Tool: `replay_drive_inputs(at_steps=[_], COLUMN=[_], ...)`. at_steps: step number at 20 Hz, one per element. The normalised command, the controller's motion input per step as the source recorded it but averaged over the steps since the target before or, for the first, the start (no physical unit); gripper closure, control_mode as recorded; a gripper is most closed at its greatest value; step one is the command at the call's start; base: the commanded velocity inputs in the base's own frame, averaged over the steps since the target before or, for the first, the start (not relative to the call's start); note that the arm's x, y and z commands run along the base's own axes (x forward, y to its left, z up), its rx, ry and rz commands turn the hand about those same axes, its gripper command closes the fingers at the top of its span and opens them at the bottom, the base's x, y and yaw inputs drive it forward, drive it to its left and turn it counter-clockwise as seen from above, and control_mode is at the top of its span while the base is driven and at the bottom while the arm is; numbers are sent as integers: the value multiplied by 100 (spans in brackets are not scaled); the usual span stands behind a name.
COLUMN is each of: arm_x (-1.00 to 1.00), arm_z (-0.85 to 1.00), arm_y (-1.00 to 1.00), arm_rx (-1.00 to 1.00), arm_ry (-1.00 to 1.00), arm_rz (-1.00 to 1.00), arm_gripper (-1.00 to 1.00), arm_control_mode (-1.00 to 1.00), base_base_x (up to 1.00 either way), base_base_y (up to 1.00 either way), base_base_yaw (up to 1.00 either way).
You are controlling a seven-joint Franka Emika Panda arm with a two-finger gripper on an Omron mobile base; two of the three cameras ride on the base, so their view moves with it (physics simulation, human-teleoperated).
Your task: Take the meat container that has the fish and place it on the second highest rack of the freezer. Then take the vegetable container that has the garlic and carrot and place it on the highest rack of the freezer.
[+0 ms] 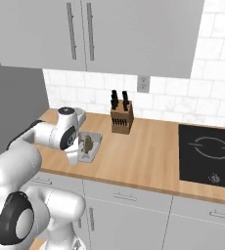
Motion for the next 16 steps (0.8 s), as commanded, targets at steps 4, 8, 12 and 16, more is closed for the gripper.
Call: replay_drive_inputs(at_steps=[4, 8, 12, 16], arm_x=[14, 26, 37, 37], arm_z=[-11, -11, -14, -16], arm_y=[-14, -11, 0, 0], arm_rx=[0, 0, 0, 0], arm_ry=[0, 0, 0, 0], arm_rz=[0, 0, -1, -1], arm_gripper=[-100, -100, -100, -100], arm_control_mode=[-100, -100, -100, -100], base_base_x=[0, 0, 0, 0], base_base_y=[0, 0, 0, 0], base_base_yaw=[0, 0, 0, 0])
